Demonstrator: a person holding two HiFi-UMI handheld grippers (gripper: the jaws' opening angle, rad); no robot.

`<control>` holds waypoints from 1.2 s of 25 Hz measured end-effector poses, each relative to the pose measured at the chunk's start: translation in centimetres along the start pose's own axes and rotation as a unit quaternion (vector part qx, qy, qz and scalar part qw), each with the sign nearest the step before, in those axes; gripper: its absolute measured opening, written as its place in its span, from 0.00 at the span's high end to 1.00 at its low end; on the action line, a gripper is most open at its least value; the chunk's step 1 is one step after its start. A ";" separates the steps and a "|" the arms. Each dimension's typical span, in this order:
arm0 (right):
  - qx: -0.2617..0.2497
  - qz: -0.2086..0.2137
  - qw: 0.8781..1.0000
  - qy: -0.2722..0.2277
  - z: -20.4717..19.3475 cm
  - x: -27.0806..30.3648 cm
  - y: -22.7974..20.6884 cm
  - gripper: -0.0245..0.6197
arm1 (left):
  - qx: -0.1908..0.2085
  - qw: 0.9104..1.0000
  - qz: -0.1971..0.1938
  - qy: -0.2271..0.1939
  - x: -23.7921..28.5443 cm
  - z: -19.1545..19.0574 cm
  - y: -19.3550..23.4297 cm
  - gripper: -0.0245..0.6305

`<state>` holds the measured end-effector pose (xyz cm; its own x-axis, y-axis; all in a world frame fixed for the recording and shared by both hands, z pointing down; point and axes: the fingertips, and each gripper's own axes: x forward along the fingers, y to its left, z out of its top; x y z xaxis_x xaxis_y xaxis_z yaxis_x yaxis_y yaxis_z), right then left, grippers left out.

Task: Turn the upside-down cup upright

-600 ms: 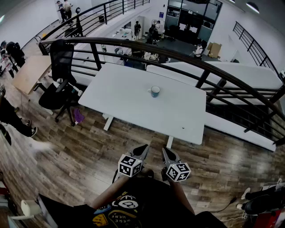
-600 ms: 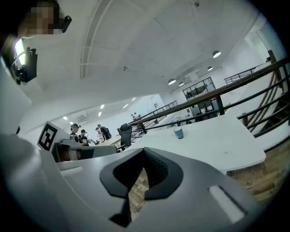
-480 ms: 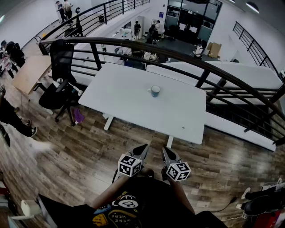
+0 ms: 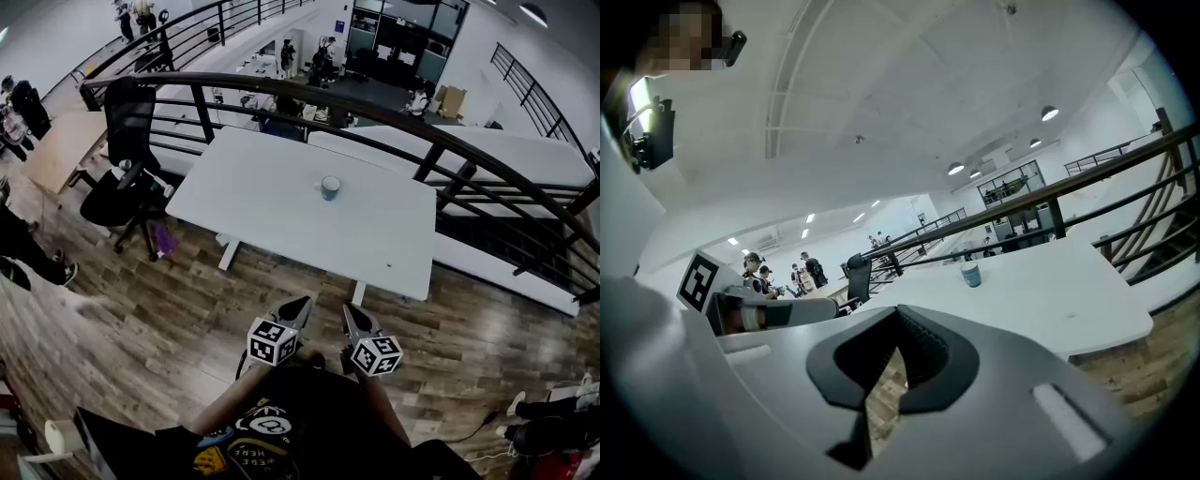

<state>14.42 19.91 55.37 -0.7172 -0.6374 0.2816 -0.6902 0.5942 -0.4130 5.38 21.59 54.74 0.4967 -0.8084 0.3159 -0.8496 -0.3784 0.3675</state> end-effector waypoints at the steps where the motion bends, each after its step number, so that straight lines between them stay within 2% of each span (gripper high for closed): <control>1: 0.006 -0.001 1.000 0.004 -0.2 0.2 -0.1 0.96 | 0.000 1.000 -0.001 0.000 0.0 0.0 0.0 0.96; 5: 0.043 0.006 0.999 0.008 -0.9 0.6 -0.2 0.96 | 0.004 1.000 -0.009 0.003 -0.1 0.0 0.1 0.96; 11: 0.030 -0.003 0.999 0.011 -1.7 2.9 1.0 0.96 | -0.012 1.000 -0.017 0.006 -0.5 -0.4 3.5 0.96; 13: 0.025 -0.009 1.000 0.016 -2.2 3.5 1.3 0.96 | -0.023 0.999 -0.020 0.018 -0.6 -0.9 4.6 0.96; 18: 0.026 -0.019 0.999 0.024 -1.9 6.2 -0.6 0.96 | -0.027 0.999 -0.020 0.036 1.0 -0.5 6.6 0.96; 25: 0.021 -0.013 0.999 0.032 1.0 14.6 -7.3 0.96 | -0.031 0.999 -0.013 0.043 9.5 2.3 11.7 0.96; 28: 0.001 0.005 0.999 0.050 1.5 18.3 -10.2 0.96 | -0.054 0.996 -0.008 0.069 13.9 2.5 13.7 0.96; 30: -0.025 0.023 0.997 0.062 2.2 20.8 -12.5 0.96 | -0.052 0.995 -0.003 0.079 17.3 2.9 14.5 0.96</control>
<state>8.34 -1.87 64.53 -0.7524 -0.5450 0.3700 -0.6581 0.6470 -0.3851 1.09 0.79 62.98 0.5308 -0.7216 0.4445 -0.8273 -0.3274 0.4564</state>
